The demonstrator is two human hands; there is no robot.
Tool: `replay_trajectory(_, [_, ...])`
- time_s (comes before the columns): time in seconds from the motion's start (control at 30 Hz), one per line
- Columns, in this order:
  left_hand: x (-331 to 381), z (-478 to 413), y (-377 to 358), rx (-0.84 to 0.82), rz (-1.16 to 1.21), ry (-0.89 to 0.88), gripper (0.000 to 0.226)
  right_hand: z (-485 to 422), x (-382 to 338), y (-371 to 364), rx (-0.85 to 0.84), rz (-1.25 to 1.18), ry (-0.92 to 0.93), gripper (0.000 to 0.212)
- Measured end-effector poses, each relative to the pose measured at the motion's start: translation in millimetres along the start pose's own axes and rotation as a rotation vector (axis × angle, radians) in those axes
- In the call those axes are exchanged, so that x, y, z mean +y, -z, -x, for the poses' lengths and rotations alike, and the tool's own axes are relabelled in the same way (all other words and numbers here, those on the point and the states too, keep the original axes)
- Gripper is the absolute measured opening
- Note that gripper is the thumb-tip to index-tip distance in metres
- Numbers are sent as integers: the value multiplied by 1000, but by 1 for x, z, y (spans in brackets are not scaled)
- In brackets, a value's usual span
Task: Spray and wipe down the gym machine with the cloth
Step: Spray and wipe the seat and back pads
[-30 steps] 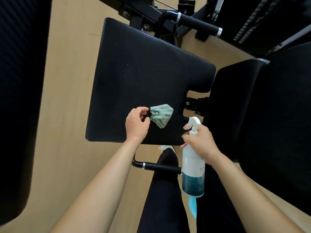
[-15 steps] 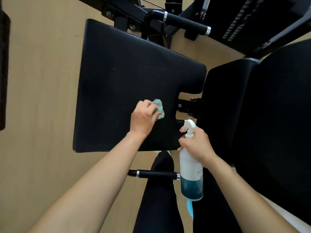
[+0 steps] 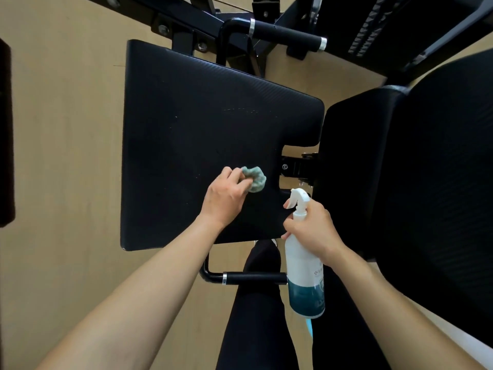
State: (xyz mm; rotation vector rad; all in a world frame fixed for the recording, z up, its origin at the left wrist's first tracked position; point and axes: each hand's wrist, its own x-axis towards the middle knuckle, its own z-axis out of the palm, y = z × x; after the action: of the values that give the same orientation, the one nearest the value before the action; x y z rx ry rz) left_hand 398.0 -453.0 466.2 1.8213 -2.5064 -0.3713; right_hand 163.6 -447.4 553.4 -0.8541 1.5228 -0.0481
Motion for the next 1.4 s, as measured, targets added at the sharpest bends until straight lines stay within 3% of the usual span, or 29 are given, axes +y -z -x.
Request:
replay_trajectory(0.07, [-5,6,0,1,-13,-64,8,2,0,-3,-4,6,1,28])
replay_trajectory(0.13, [-10,3,2,4,-38,-58,17,3,1,-5,-12,10,6,28])
replay_trajectory(0.33, [-43,-55,18,139,-119,213,33,2,6,-8,-8,4,23,31])
replay_trajectory(0.47, [-39,-92,16,68,-209,343,47,0,5,-8,12,0,15,31])
replay_trajectory(0.6, [-13,-61,-9,-70,-245,-34,52,3,5,-3,26,-49,-12,30])
replay_trajectory(0.77, [12,3,-25,-70,-170,-233,52,6,7,-2,27,-59,-41,30])
replay_trajectory(0.9, [-8,-10,-18,-63,-220,-468,46,6,7,-3,27,-74,-38,31])
replay_trajectory(0.97, [-22,-42,-12,-29,-289,-433,49,4,6,-4,24,-87,-44,31])
replay_trajectory(1.07, [-41,-105,-4,71,-331,-229,46,1,5,-5,27,-116,-59,31])
replay_trajectory(1.27, [-28,-182,8,48,-305,109,48,-4,3,-3,85,-177,-79,31])
replay_trajectory(1.4, [3,-140,-18,28,-201,-23,47,2,3,0,143,-234,-97,31])
